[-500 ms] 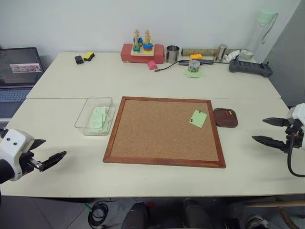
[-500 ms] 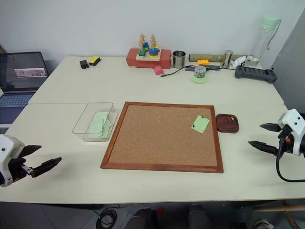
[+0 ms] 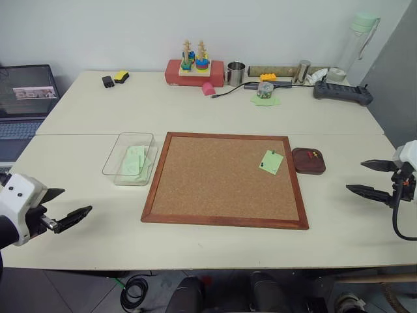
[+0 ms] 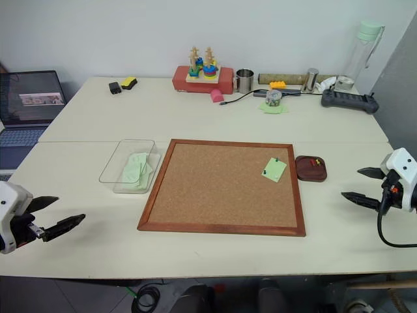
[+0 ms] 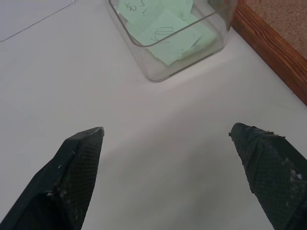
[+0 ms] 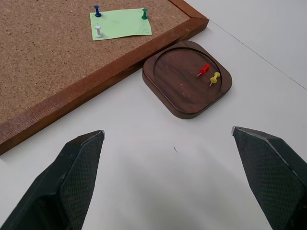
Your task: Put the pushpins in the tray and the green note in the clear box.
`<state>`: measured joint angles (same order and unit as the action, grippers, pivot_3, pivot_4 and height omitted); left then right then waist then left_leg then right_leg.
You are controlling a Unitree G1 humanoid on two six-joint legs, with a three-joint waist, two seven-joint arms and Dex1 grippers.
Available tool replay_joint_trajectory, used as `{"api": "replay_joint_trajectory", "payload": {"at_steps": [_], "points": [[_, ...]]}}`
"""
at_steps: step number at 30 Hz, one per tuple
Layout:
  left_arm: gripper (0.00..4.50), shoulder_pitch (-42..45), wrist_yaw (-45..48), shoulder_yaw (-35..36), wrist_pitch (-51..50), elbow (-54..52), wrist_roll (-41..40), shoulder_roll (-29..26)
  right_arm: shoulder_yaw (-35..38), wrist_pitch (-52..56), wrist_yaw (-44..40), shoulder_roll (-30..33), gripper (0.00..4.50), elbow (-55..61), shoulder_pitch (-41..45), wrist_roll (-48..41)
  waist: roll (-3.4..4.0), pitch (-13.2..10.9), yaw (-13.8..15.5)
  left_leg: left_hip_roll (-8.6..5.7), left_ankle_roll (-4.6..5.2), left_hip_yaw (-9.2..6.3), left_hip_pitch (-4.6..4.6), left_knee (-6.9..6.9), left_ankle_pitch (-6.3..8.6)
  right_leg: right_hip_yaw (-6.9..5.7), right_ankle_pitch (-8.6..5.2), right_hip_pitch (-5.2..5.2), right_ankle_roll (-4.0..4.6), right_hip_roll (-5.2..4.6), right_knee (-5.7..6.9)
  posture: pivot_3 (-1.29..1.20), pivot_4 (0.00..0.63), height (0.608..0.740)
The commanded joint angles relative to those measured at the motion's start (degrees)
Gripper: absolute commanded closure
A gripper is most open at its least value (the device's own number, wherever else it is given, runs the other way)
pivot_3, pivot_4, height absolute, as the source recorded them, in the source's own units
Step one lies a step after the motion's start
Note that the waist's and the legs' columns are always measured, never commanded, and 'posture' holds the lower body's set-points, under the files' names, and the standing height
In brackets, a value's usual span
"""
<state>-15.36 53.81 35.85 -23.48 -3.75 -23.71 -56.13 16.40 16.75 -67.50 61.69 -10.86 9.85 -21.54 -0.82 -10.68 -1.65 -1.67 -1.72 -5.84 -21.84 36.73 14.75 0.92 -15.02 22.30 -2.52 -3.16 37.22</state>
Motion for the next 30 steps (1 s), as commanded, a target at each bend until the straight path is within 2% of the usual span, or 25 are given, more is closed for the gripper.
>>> {"api": "replay_joint_trajectory", "payload": {"at_steps": [1,30], "points": [[0.00,2.0,-2.3,2.2,0.9,1.6,1.7,-0.7,0.8,-0.9,-0.4,0.1,0.02,0.2,1.4,-0.1,0.00,0.0,0.0,0.00,0.00,0.00,0.00,0.00,0.00,0.00,0.00,0.00,0.00,0.00,0.00,0.00,0.150,0.740],[0.00,9.8,-3.9,0.2,4.7,7.5,1.7,0.9,-0.3,-3.1,0.2,-1.0,0.02,-0.5,2.5,0.9,0.00,0.0,0.0,0.01,0.00,0.06,0.02,0.02,0.01,0.03,0.05,-0.01,-0.03,0.02,0.01,0.00,0.150,0.740]]}}
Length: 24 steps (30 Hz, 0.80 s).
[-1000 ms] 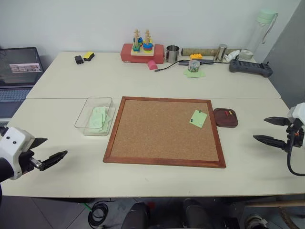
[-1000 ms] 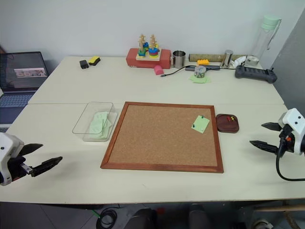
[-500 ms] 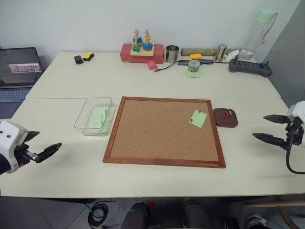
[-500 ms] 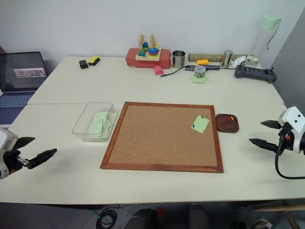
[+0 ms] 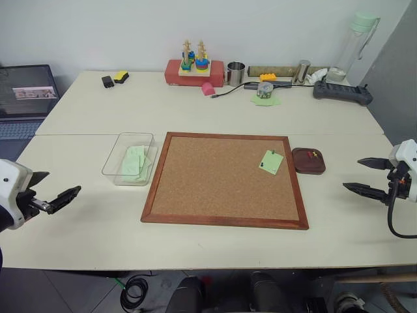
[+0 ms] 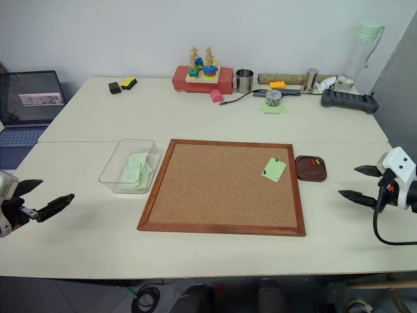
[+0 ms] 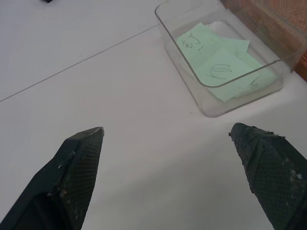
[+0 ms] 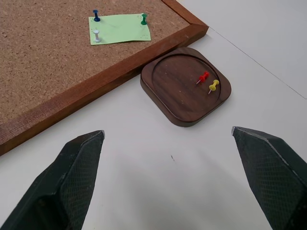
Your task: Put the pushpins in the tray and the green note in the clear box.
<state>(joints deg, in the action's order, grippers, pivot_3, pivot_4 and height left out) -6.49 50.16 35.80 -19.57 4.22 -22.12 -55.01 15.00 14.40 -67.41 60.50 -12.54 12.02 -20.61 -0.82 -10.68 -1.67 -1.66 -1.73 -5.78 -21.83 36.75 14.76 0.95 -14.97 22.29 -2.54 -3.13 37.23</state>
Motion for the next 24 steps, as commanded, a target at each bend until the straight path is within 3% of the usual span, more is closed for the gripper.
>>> {"api": "replay_joint_trajectory", "payload": {"at_steps": [1,8,15,18,24], "points": [[0.00,1.1,-0.3,0.2,0.7,-0.5,0.2,-0.2,1.2,-0.8,0.1,0.2,0.02,1.3,0.3,0.0,0.00,0.0,0.0,0.00,0.00,0.00,0.00,0.00,0.00,0.00,0.00,0.00,0.00,0.00,0.00,0.00,0.150,0.740],[1.27,4.4,-0.2,-1.5,-0.9,-5.4,-1.5,-0.3,1.4,0.2,-0.9,0.5,0.00,2.4,-0.4,-0.5,0.00,0.0,0.0,0.00,0.00,0.03,0.00,0.02,0.00,0.00,0.01,0.00,-0.01,0.00,0.00,0.00,0.150,0.740],[2.63,13.3,-1.8,-10.9,-5.2,-16.9,-3.9,1.0,0.9,2.5,-1.6,0.1,0.00,7.4,-1.0,-1.7,-0.01,0.0,0.2,-0.02,0.00,0.05,-0.03,0.13,0.00,0.03,0.08,-0.04,-0.11,0.02,0.01,0.00,0.150,0.740],[3.20,17.4,-4.1,-17.0,-7.7,-20.9,-4.3,3.9,1.1,3.8,-1.1,-0.5,0.00,10.9,-0.8,-3.2,0.00,0.0,0.2,-0.03,0.00,0.06,-0.02,0.14,0.00,0.04,0.09,-0.05,-0.13,0.04,0.01,0.00,0.150,0.740],[4.44,23.4,-8.2,-30.0,-11.3,-25.0,-4.8,15.2,-0.4,7.2,1.4,-3.3,0.00,17.5,1.8,-5.5,-0.02,0.0,0.1,-0.07,0.00,0.12,-0.04,0.21,-0.01,0.08,0.16,-0.05,-0.23,0.11,0.06,0.00,0.150,0.740]]}}
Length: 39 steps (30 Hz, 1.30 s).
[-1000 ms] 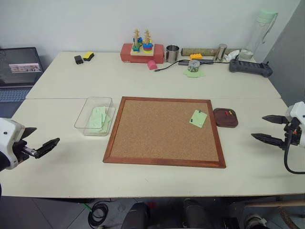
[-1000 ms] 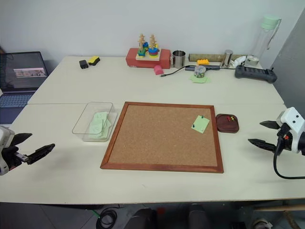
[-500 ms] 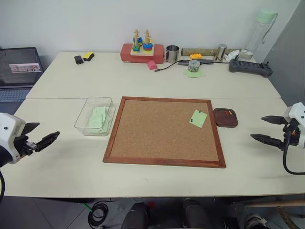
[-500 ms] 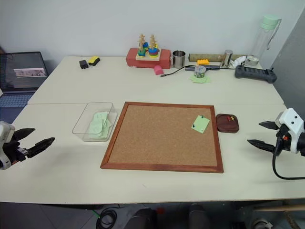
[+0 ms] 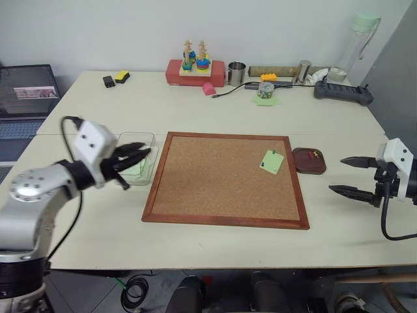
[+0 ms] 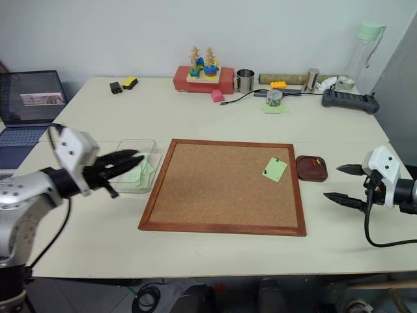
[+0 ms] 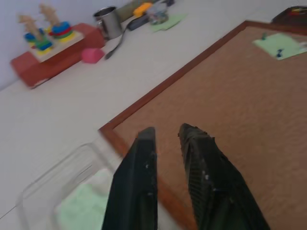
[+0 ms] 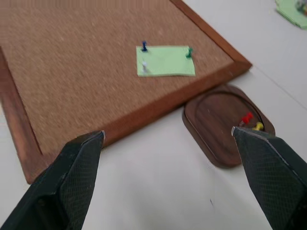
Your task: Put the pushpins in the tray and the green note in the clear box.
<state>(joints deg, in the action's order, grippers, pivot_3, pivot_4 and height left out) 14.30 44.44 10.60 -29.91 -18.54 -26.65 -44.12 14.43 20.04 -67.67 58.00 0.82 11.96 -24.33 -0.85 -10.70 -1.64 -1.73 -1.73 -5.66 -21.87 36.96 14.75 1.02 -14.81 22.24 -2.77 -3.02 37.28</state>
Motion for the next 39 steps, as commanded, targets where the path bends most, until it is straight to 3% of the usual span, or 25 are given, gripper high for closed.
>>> {"api": "replay_joint_trajectory", "payload": {"at_steps": [1,7,11,17,27,36,39], "points": [[4.47,3.4,-3.2,-6.5,-0.3,-1.2,0.8,6.3,-0.2,1.8,2.4,-1.5,0.00,4.6,2.4,-1.7,0.01,0.0,0.0,-0.02,0.00,0.01,0.03,-0.01,0.00,0.00,0.02,-0.03,-0.02,0.01,-0.02,0.00,0.150,0.740],[4.47,7.0,-6.6,-12.7,5.8,8.4,5.7,17.0,-4.7,3.5,9.4,-7.3,0.00,6.1,6.0,0.5,-0.01,0.0,0.1,-0.09,0.00,0.04,0.02,0.07,-0.02,-0.03,0.02,-0.04,-0.02,0.07,0.05,0.00,0.150,0.740],[4.47,7.0,-6.4,-14.5,8.3,13.3,7.0,20.4,-9.0,5.1,13.8,-11.2,0.00,3.8,10.1,3.5,-0.01,0.0,0.0,-0.11,0.00,0.04,0.02,0.04,-0.02,0.00,0.03,0.00,-0.02,0.06,0.08,0.00,0.150,0.740],[4.47,5.6,-5.0,-16.8,10.4,18.5,9.5,22.1,-13.3,4.5,16.7,-17.5,0.00,-5.3,17.7,6.7,-0.02,0.0,0.1,-0.24,0.00,-0.02,0.01,0.07,-0.03,0.01,0.03,0.04,-0.02,-0.01,0.24,0.00,0.150,0.740],[4.47,4.5,-4.7,-17.9,11.0,23.1,11.5,23.7,-17.9,-7.0,20.6,-27.7,0.00,-31.5,30.0,14.9,-0.01,0.0,0.0,-0.47,0.01,-0.15,0.04,0.07,-0.06,-0.01,0.03,0.08,-0.02,-0.09,0.43,0.00,0.150,0.740],[4.47,4.0,-5.1,-17.4,10.3,23.4,12.3,24.1,-16.3,-14.6,20.2,-30.1,0.00,-45.2,35.3,16.8,0.02,0.1,0.0,-0.51,-0.03,-0.20,0.08,0.07,-0.09,-0.01,0.03,0.06,-0.02,-0.10,0.50,0.00,0.150,0.740],[4.50,3.8,-5.1,-17.4,10.0,23.1,12.3,24.1,-16.2,-15.6,19.4,-30.2,0.48,-46.5,35.6,16.6,0.03,0.1,0.0,-0.51,-0.02,-0.21,0.09,0.07,-0.09,-0.01,0.03,0.06,-0.02,-0.10,0.53,0.00,0.150,0.740]]}}
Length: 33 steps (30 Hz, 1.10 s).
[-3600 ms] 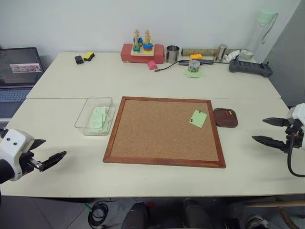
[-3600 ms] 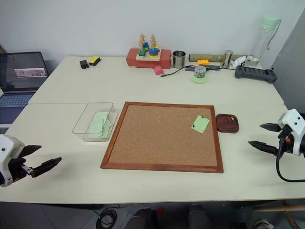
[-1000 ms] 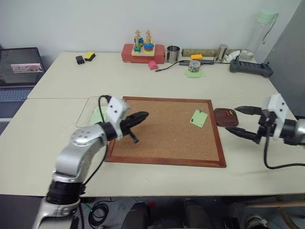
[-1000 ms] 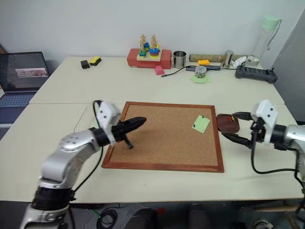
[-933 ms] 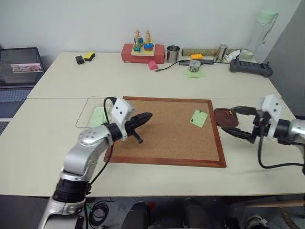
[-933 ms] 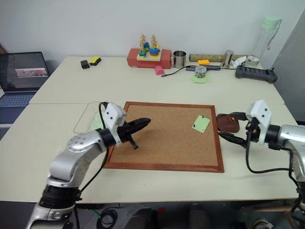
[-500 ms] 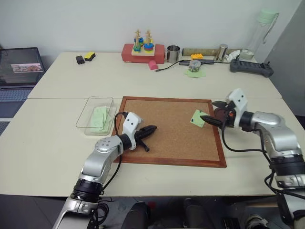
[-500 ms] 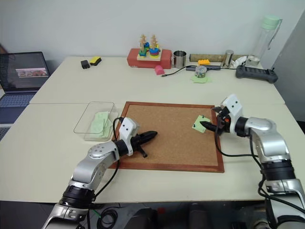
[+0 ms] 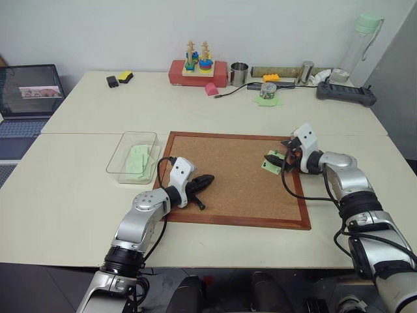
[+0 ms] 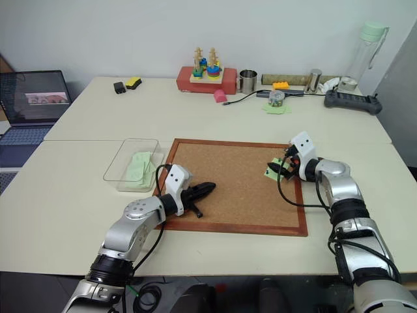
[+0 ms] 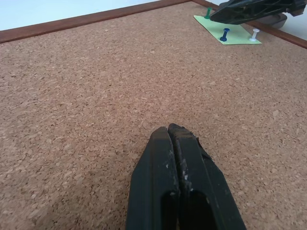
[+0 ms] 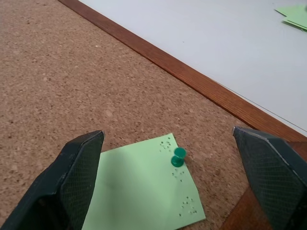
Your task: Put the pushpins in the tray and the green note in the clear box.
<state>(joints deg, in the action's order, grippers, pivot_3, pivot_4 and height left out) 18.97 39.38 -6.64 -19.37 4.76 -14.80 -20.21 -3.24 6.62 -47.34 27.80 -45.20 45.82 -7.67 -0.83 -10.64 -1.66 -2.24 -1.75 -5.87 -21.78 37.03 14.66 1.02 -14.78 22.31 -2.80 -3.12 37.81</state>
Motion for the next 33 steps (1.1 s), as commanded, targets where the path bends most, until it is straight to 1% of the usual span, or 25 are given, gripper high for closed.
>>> {"api": "replay_joint_trajectory", "payload": {"at_steps": [1,2,9,15,16,18,20,27,33], "points": [[4.50,-0.9,-0.1,-0.1,-0.6,-0.2,0.5,0.2,1.6,-2.4,-1.3,-0.1,0.75,-0.8,1.7,-0.3,0.00,0.0,0.0,0.00,0.00,-0.01,0.01,0.00,0.00,0.00,0.00,0.00,0.00,0.00,0.01,0.00,0.150,0.740],[4.50,-0.9,-0.1,-0.1,-0.6,-0.3,0.5,0.2,1.8,-2.6,-1.5,-0.1,0.90,-1.0,1.6,-0.4,0.00,0.0,-0.1,0.00,0.00,0.00,0.01,0.00,0.00,0.01,0.00,0.00,0.00,0.00,0.02,0.00,0.150,0.740],[4.50,-0.5,0.2,-0.4,-0.8,0.2,0.8,0.5,2.0,-4.7,-1.0,-0.4,2.41,-2.7,1.3,0.2,0.01,0.0,-0.1,0.00,0.00,-0.03,0.02,0.00,0.00,0.02,0.00,0.00,0.00,0.00,0.04,0.00,0.150,0.740],[4.50,-0.3,0.6,-0.6,-0.8,0.5,1.1,0.5,1.6,-7.0,1.0,-0.3,3.42,-5.0,1.6,1.8,0.02,0.0,-0.1,-0.01,0.00,-0.09,0.02,0.00,-0.01,0.02,0.00,0.00,0.00,0.00,0.04,0.00,0.150,0.740],[4.50,-0.3,0.6,-0.7,-0.9,0.5,1.1,0.5,1.7,-7.4,1.0,-0.4,3.67,-5.1,1.6,1.8,0.02,0.0,-0.1,-0.01,0.00,-0.08,0.02,0.00,-0.01,0.02,0.00,0.00,0.00,0.00,0.04,0.00,0.150,0.740],[4.50,-0.3,0.6,-0.7,-0.9,0.5,1.2,0.5,1.8,-8.0,0.8,-0.6,3.99,-5.0,1.6,2.0,0.02,0.0,-0.1,-0.01,0.00,-0.09,0.02,0.00,-0.01,0.01,0.00,0.00,0.00,0.00,0.05,0.00,0.150,0.740],[4.50,-0.4,0.6,-0.8,-0.8,0.6,1.3,0.6,1.9,-8.5,0.6,-0.6,4.45,-4.6,1.4,1.9,0.02,0.0,-0.1,-0.01,0.00,-0.09,0.02,0.00,-0.01,0.02,0.00,0.00,0.00,0.00,0.05,0.00,0.150,0.740],[4.50,-0.9,0.4,-1.3,-0.7,1.1,1.9,1.1,3.4,-7.9,-0.5,-0.9,4.48,-1.9,1.0,0.3,0.03,0.0,-0.1,0.00,0.00,-0.10,0.02,0.00,-0.02,0.02,0.00,0.00,0.00,0.00,0.06,0.00,0.150,0.740],[4.50,-1.0,-0.5,-1.9,-1.4,2.3,2.7,1.7,6.0,-3.8,-2.9,-1.1,4.48,2.4,-0.1,-3.1,0.08,0.0,-0.1,0.00,0.00,-0.12,0.02,-0.01,-0.02,0.01,0.00,0.00,0.00,0.00,0.05,0.00,0.150,0.740]]}}
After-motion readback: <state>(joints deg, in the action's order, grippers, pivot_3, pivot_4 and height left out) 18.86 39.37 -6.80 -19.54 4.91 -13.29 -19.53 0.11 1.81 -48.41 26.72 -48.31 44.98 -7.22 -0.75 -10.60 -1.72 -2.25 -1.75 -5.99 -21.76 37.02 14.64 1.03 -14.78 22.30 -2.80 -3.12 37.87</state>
